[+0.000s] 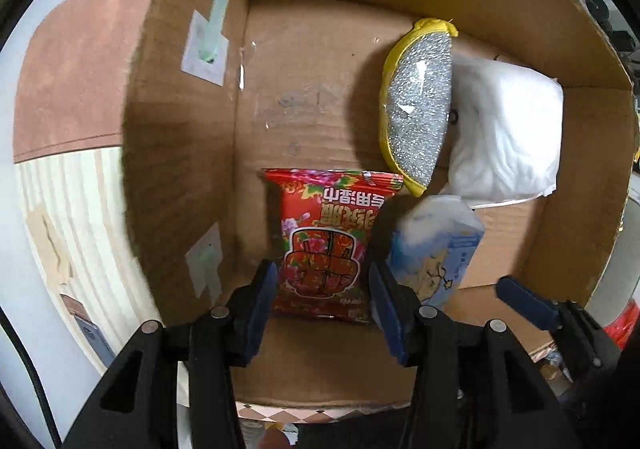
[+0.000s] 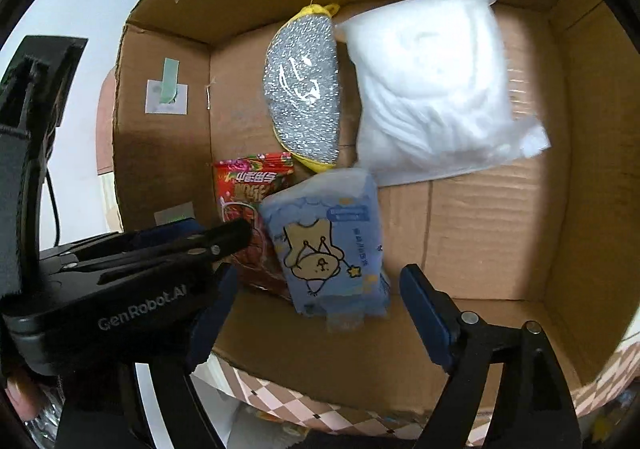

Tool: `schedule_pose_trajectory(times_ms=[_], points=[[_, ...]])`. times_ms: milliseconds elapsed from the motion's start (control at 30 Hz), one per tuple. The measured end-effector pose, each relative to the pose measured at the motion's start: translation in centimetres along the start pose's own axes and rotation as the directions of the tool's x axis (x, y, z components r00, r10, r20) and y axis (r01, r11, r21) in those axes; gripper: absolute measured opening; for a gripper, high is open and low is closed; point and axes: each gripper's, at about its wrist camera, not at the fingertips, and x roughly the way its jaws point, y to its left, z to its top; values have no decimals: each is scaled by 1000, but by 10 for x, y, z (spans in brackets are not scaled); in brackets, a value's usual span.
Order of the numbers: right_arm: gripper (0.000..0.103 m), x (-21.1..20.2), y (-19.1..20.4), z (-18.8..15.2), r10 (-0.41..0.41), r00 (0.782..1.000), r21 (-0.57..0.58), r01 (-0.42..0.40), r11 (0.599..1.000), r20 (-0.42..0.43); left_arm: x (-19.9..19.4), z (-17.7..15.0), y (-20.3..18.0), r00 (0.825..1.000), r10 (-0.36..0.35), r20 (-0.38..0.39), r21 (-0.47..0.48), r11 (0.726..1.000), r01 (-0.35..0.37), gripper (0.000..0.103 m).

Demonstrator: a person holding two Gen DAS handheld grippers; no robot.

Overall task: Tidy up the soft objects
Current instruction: 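Lower red bag and tissue pack into the box and release both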

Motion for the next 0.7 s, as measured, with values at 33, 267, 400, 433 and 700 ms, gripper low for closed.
schedule_pose_trajectory(times_ms=[33, 267, 400, 433, 700], points=[[85, -2, -2, 0, -12, 1000, -5, 12, 1000, 4, -4, -1, -3, 1000, -3, 8, 2, 1000, 2, 49], [85, -43, -26, -13, -125, 988, -41, 129, 991, 90, -40, -50, -8, 990, 6, 138, -8, 1000, -5, 56], [92, -65, -30, -37, -165, 973, -66, 177, 982, 161, -64, -86, -1, 966, 41, 257, -9, 999, -40, 57], [97, -68, -24, -41, -181, 965, -73, 198, 977, 191, -71, -88, -3, 959, 45, 280, -8, 999, -45, 60], [103, -113, -16, -90, -200, 922, -102, 246, 964, 332, -108, -130, -5, 897, 65, 437, -33, 998, -56, 93]])
